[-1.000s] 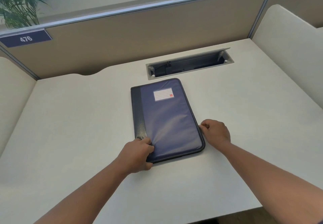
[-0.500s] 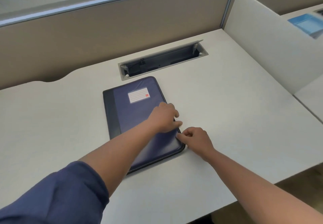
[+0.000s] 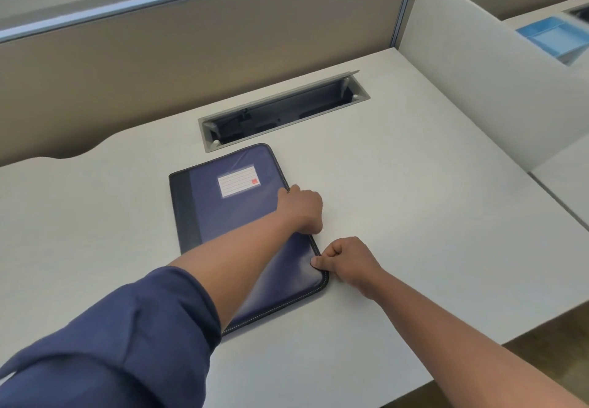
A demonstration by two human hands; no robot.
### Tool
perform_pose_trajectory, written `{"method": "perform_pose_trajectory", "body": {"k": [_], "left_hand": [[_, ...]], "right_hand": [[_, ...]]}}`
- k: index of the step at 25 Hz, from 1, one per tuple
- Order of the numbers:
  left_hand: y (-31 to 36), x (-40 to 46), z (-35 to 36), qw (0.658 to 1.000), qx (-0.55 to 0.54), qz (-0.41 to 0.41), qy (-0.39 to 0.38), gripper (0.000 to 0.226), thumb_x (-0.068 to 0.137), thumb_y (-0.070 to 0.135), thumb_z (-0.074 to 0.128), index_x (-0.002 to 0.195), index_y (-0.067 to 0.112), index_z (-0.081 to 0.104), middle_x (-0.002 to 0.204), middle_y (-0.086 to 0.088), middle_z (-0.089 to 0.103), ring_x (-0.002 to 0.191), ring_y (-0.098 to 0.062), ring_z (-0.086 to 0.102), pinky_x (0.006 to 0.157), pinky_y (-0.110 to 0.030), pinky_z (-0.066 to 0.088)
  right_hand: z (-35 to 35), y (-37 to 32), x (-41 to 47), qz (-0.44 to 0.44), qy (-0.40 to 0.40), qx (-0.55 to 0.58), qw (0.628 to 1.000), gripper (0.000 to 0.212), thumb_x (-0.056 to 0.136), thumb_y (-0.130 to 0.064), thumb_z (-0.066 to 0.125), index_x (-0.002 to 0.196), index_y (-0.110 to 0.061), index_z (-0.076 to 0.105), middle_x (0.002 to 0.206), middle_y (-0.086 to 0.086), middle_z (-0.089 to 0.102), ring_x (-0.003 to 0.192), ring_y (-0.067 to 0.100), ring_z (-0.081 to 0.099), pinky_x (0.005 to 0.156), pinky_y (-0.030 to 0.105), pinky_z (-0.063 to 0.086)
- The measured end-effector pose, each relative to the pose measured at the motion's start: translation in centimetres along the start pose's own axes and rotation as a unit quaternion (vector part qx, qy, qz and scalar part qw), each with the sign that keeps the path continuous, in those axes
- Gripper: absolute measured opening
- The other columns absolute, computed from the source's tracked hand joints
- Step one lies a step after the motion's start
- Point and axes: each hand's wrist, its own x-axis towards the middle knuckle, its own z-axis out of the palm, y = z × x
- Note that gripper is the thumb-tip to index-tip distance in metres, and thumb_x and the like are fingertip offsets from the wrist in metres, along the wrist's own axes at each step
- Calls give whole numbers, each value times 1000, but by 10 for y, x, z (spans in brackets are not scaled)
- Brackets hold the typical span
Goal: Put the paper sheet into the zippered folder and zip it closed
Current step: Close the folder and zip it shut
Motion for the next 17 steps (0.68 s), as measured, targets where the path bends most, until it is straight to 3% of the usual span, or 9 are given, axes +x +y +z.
{"method": "perform_pose_trajectory", "body": {"k": [6, 11, 14, 17], "left_hand": [[-41, 19, -16, 991, -43, -24, 125, 19, 78, 13, 54, 89, 14, 69, 95, -3, 60, 100, -30, 52, 89, -40, 44], [-79, 47, -25, 977, -80, -45, 193, 19, 81, 18, 60, 91, 16, 76, 129, 1, 58, 121, -27, 46, 101, -36, 38], [-96, 60, -36, 968, -129, -69, 202, 12, 77, 20, 63, 80, 20, 75, 123, 3, 62, 115, -27, 52, 97, -36, 38], [-102, 68, -41, 961, -190, -88, 180, 10, 73, 17, 61, 65, 23, 61, 92, 3, 67, 110, -30, 53, 88, -35, 41]], "right_hand": [[-2, -2, 7, -4, -35, -18, 999, 30, 72, -30, 88, 62, -19, 62, 52, -6, 55, 49, 13, 45, 54, 27, 38], [-9, -7, 14, 7, -80, -34, 996, 31, 69, -30, 90, 60, -21, 61, 51, -4, 57, 46, 13, 47, 49, 22, 40], [-12, -10, 20, 29, -107, -44, 993, 28, 68, -34, 88, 61, -21, 64, 51, 0, 64, 45, 11, 52, 48, 18, 40], [-21, -21, 30, 65, -155, -61, 984, 26, 67, -36, 87, 61, -21, 66, 56, 6, 68, 44, 12, 53, 42, 16, 33]]}}
